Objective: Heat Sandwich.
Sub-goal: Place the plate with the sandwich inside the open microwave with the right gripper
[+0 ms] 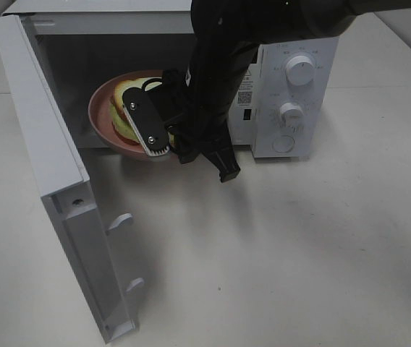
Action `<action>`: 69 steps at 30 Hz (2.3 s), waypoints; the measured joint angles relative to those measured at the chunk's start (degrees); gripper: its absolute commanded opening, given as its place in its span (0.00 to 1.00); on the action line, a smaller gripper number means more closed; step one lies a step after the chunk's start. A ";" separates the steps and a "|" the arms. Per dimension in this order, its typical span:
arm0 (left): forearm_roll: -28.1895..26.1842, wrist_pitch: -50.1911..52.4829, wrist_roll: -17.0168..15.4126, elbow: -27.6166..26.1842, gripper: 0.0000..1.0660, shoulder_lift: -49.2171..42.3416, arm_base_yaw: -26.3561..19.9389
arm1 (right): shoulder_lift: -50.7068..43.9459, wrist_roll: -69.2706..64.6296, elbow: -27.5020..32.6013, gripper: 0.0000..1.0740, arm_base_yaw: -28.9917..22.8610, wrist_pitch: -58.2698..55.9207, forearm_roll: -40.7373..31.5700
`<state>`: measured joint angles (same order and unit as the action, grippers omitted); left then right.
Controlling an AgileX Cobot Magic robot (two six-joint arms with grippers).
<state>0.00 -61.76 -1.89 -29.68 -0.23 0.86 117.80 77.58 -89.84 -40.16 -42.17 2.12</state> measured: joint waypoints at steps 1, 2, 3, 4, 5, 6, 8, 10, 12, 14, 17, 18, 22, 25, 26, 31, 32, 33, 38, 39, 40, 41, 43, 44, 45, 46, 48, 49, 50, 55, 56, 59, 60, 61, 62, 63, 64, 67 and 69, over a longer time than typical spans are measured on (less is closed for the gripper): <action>0.00 0.00 0.00 0.00 0.92 0.00 0.00 | 0.00 0.00 0.00 0.00 0.00 0.00 0.00; 0.00 0.00 0.00 0.00 0.92 0.00 0.00 | 0.92 -0.57 -1.49 0.00 0.00 -0.40 0.11; 0.00 0.00 0.00 0.00 0.92 0.00 0.00 | 1.32 -1.09 -2.29 0.00 0.00 -0.80 0.23; 0.00 0.00 0.00 0.00 0.92 0.00 0.00 | 1.72 -1.43 -2.92 0.00 0.00 -1.15 0.23; 0.00 0.00 0.00 0.00 0.92 0.00 0.00 | 2.12 -1.72 -3.67 0.00 0.00 -1.43 0.40; 0.00 0.00 0.00 0.00 0.92 0.00 0.00 | 2.12 -1.72 -3.67 0.00 0.00 -1.43 0.40; 0.00 0.00 0.00 0.00 0.92 0.00 0.00 | 3.44 -2.92 -5.73 0.00 0.00 -1.78 1.03; 0.00 0.00 0.00 0.00 0.92 0.00 0.00 | 4.76 -4.47 -7.62 0.00 0.00 -2.12 1.66; 0.00 0.00 0.00 0.00 0.92 0.00 0.00 | 5.16 -4.87 -8.25 0.00 0.00 -2.58 1.72; 0.00 0.00 0.00 0.00 0.92 0.00 0.00 | 6.07 -5.73 -9.80 0.00 0.00 -3.32 2.06; 0.00 0.00 0.00 0.00 0.92 0.00 0.00 | 7.22 -6.30 -12.09 0.00 0.00 -4.35 2.18; 0.00 0.00 0.00 0.00 0.92 0.00 0.00 | 7.68 -6.82 -13.01 0.00 0.00 -4.58 2.41; 0.00 0.00 0.00 0.00 0.92 0.00 0.00 | 9.45 -8.59 -16.27 0.00 0.00 -4.93 2.92; 0.00 0.00 0.00 0.00 0.92 0.00 0.00 | 11.12 -9.22 -18.74 0.00 0.00 -5.56 3.09; 0.00 0.00 0.00 0.00 0.92 0.00 0.00 | 11.57 -9.28 -19.42 0.00 0.00 -5.79 3.15; 0.00 0.00 0.00 0.00 0.92 0.00 0.00 | 13.81 -10.77 -22.57 0.00 0.06 -6.47 3.21; 0.00 0.00 0.00 0.00 0.92 0.00 0.00 | 14.38 -10.94 -23.38 0.01 0.11 -6.53 3.27; 0.00 0.00 0.00 0.00 0.92 0.00 0.00 | 15.30 -11.86 -24.64 0.01 0.23 -6.59 3.27; 0.00 0.00 0.00 0.00 0.92 0.00 0.00 | 16.50 -13.58 -26.47 0.01 0.97 -6.93 4.01; 0.00 0.00 0.00 0.00 0.92 0.00 0.00 | 16.50 -13.58 -26.47 0.01 0.97 -6.93 4.01; 0.00 0.00 0.00 0.00 0.92 0.00 0.00 | 16.62 -13.58 -26.70 0.01 1.20 -6.93 4.13; 0.00 0.00 0.00 0.00 0.92 0.00 0.00 | 16.96 -13.69 -27.04 0.01 1.38 -6.93 4.47; 0.00 0.00 0.00 0.00 0.92 0.00 0.00 | 17.07 -13.69 -27.10 0.01 1.49 -6.82 4.70; 0.00 0.00 0.00 0.00 0.92 0.00 0.00 | 17.30 -13.69 -27.16 0.01 1.72 -6.82 4.76; 0.00 0.00 0.00 0.00 0.92 0.00 0.00 | 17.82 -13.69 -27.44 0.01 1.89 -6.76 4.76; 0.00 0.00 0.00 0.00 0.92 0.00 0.00 | 18.22 -13.69 -27.73 0.00 1.95 -6.82 4.76; 0.00 0.00 0.00 0.00 0.92 0.00 0.00 | 18.62 -13.69 -28.13 0.00 2.01 -6.70 4.76; 0.00 0.00 0.00 0.00 0.92 0.00 0.00 | 19.08 -13.69 -28.59 0.00 2.06 -6.65 4.76; 0.00 0.00 0.00 0.00 0.92 0.00 0.00 | 19.54 -13.69 -29.22 0.00 2.18 -6.02 4.76; 0.00 0.00 0.00 0.00 0.92 0.00 0.00 | 19.94 -13.58 -29.79 0.00 2.29 -4.41 4.64; 0.00 0.00 0.00 0.00 0.92 0.00 0.00 | 20.05 -13.35 -29.79 0.00 2.29 -4.35 4.53; 0.00 0.00 0.00 0.00 0.92 0.00 0.00 | 20.23 -12.43 -29.79 0.01 2.29 -4.35 4.07; 0.00 0.00 0.00 0.00 0.92 0.00 0.00 | 20.28 -11.92 -29.79 0.01 2.29 -4.35 3.90; 0.00 0.00 0.00 0.00 0.92 0.00 0.00 | 20.34 -11.63 -29.79 0.02 2.29 -4.35 3.84; 0.00 0.00 0.00 0.00 0.92 0.00 0.00 | 20.34 -11.63 -29.79 0.02 2.29 -4.35 3.84; 0.00 0.00 0.00 0.00 0.92 0.00 0.00 | 20.34 -11.57 -29.79 0.06 2.29 -4.30 3.67; 0.00 0.00 0.00 0.00 0.92 0.00 0.00 | 20.34 -11.63 -29.79 0.08 2.29 -4.24 3.67; 0.00 0.00 0.00 0.00 0.92 0.00 0.00 | 20.34 -11.75 -29.79 0.16 2.29 -3.72 3.67; 0.00 0.00 0.00 0.00 0.92 0.00 0.00 | 20.34 -13.41 -29.91 0.32 2.29 -2.69 3.67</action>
<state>0.00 -61.76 -1.89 -29.68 -0.23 0.86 138.14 64.17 -119.75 -37.87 -44.86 5.79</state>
